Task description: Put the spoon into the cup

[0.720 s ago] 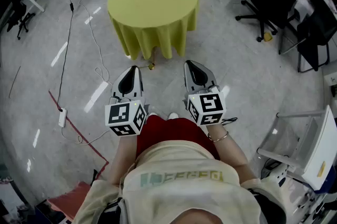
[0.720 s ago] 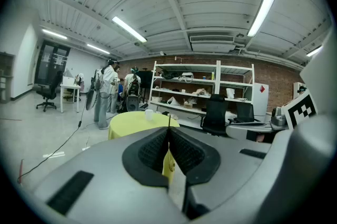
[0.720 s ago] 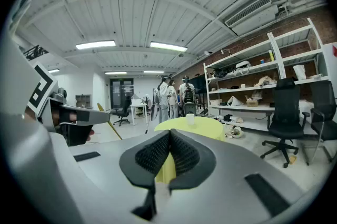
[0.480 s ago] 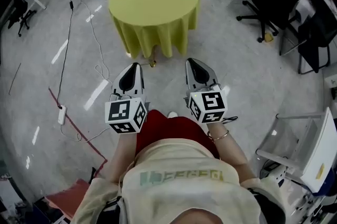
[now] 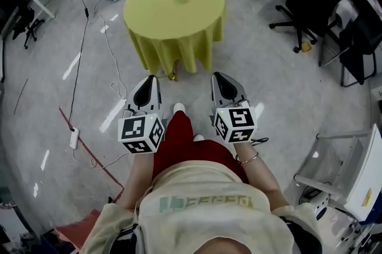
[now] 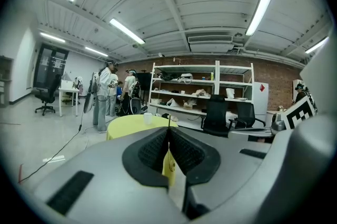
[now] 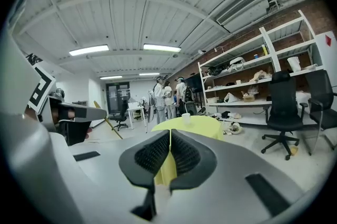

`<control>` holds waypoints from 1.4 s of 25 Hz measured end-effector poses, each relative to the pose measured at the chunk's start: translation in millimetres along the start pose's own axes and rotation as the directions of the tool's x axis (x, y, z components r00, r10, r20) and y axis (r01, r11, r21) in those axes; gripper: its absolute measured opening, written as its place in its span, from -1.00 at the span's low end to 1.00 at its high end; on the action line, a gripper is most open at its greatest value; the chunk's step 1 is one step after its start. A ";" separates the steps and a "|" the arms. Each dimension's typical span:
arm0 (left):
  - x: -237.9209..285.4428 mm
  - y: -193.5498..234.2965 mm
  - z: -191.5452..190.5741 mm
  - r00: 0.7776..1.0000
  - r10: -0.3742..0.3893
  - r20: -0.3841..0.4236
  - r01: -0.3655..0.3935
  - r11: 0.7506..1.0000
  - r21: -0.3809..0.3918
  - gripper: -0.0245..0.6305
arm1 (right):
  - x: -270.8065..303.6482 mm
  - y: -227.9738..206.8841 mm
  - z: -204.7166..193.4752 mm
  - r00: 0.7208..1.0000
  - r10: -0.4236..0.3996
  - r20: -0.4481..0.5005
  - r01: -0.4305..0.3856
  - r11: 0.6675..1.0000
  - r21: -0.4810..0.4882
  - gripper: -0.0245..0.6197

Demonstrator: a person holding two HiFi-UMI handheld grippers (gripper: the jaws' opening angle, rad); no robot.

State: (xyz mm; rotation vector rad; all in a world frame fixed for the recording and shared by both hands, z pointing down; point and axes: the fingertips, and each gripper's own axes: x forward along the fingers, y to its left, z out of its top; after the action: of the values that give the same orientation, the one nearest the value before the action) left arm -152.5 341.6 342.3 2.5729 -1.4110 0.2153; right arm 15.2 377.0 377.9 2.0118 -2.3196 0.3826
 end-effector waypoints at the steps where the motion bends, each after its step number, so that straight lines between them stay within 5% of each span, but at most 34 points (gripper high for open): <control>1: 4.3 2.2 2.5 1.000 -0.001 0.003 0.001 1.000 -0.001 -0.85 | 3.5 -1.2 1.5 1.000 0.001 0.001 -0.001 1.000 0.004 -0.81; 13: 76.8 28.2 11.0 1.000 -0.020 -0.001 0.020 0.999 -0.025 -0.85 | 64.8 -26.3 8.4 1.000 -0.004 -0.022 0.004 1.000 0.022 -0.81; 35: 235.3 137.4 39.0 0.999 -0.031 -0.033 0.027 0.995 -0.094 -0.85 | 257.5 -40.0 33.1 0.994 0.005 -0.107 -0.004 1.000 0.011 -0.81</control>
State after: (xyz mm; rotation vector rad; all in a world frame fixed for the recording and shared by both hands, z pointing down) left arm -141.7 68.0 370.9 2.5004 -1.3382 0.1829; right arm 19.0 115.5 402.5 1.9404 -2.2639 0.4918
